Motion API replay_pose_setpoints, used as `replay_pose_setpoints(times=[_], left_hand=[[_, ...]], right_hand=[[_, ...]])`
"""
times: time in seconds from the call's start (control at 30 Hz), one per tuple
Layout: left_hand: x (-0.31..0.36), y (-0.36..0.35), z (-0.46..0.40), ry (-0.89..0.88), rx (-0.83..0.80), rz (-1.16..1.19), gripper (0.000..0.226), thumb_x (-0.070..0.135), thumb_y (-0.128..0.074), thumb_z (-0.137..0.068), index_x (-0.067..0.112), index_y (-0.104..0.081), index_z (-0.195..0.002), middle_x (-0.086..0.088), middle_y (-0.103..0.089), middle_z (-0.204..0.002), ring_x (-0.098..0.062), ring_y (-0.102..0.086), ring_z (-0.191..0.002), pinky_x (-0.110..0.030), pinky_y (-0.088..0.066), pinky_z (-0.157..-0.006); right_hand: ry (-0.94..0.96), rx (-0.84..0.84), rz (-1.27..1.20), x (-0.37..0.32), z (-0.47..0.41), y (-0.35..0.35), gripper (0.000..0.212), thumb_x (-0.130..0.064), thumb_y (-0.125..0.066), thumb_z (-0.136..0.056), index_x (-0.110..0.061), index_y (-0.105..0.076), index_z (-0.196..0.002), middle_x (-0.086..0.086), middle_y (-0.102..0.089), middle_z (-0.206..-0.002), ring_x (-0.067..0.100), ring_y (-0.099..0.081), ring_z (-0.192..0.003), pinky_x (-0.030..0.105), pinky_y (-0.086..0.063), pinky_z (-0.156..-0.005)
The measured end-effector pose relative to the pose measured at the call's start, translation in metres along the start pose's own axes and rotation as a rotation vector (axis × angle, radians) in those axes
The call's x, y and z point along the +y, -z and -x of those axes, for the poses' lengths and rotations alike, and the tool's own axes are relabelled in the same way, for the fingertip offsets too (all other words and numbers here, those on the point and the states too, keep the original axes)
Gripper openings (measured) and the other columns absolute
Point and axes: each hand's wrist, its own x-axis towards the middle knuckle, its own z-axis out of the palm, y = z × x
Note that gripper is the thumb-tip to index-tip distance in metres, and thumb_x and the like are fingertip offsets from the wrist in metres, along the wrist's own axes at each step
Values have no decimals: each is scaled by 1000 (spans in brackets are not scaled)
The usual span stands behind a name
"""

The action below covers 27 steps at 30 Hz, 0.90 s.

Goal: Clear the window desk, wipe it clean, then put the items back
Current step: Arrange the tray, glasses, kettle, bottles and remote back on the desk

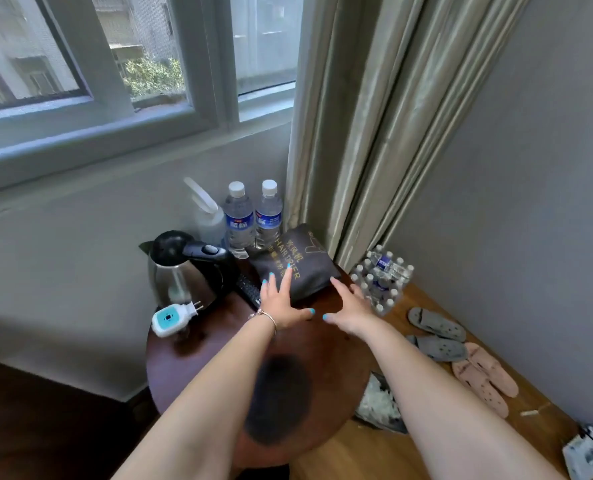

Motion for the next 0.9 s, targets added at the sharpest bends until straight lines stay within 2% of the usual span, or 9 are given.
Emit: replay_pose_setpoints(times=[0.13,0.23,0.33,0.4,0.53,0.6,0.67,0.77,0.9], left_hand=[[-9,11,-42,83,9,92,116,53,-74,-74,42,15,-148,-22,19,-157,-34,22,-144,-39,0,-118],[-17,17,-68,133,88,115,114,56,-73,-72,46,11,-148,-27,1,-156,-36,12,-146,-44,-8,-118],[-27,17,-85,162,174,79,113,60,-74,-66,48,3,-148,-26,-17,-150,-35,-2,-143,-45,-17,-114],[-33,15,-92,193,176,68,114,64,-74,-62,49,1,-147,-23,-25,-145,-34,-9,-139,-45,-20,-112],[-41,15,-104,198,121,26,117,71,-71,-60,50,5,-147,-19,-37,-134,-35,-22,-133,-43,-21,-112],[-41,17,-108,194,97,41,119,69,-73,-59,50,4,-147,-19,-38,-132,-35,-24,-133,-42,-21,-112],[-40,18,-109,183,88,48,120,65,-76,-58,48,2,-147,-19,-37,-129,-36,-26,-132,-41,-22,-112],[-40,16,-108,131,101,131,116,54,-80,-59,46,-6,-148,-14,-33,-126,-35,-27,-131,-38,-24,-113],[-34,8,-104,41,154,383,110,29,-85,-61,34,-19,-148,-7,-23,-122,-27,-42,-123,-15,-28,-105]], right_hand=[[-37,-18,-114,-18,-45,6,109,-35,-81,-78,-53,-3,-152,8,13,-165,38,-1,-151,45,-20,-119],[-19,-53,-167,-25,-76,4,121,-37,-88,-69,-55,0,-150,12,21,-162,36,6,-151,42,-17,-120],[-29,-65,-194,-30,-103,-1,128,-44,-91,-60,-58,0,-149,13,10,-163,35,-2,-151,44,-19,-122],[-13,-82,-217,-30,-118,-5,131,-47,-93,-54,-57,-4,-150,12,-1,-163,34,-10,-150,45,-23,-121],[127,-127,-347,-19,-140,-10,124,-31,-98,-52,-45,-24,-150,-1,-33,-157,11,-36,-139,26,-32,-114],[153,-117,-363,-15,-146,-11,119,-27,-98,-52,-40,-31,-149,-1,-39,-154,9,-40,-136,29,-35,-114],[159,-74,-363,-13,-148,-16,115,-26,-98,-52,-41,-36,-147,1,-42,-151,14,-43,-135,36,-37,-115],[146,-14,-387,-14,-148,-21,113,-22,-99,-49,-37,-43,-146,5,-43,-148,20,-44,-135,41,-38,-114],[146,17,-419,-15,-146,-20,110,-11,-99,-47,-29,-48,-143,9,-44,-145,24,-46,-133,42,-39,-113]])
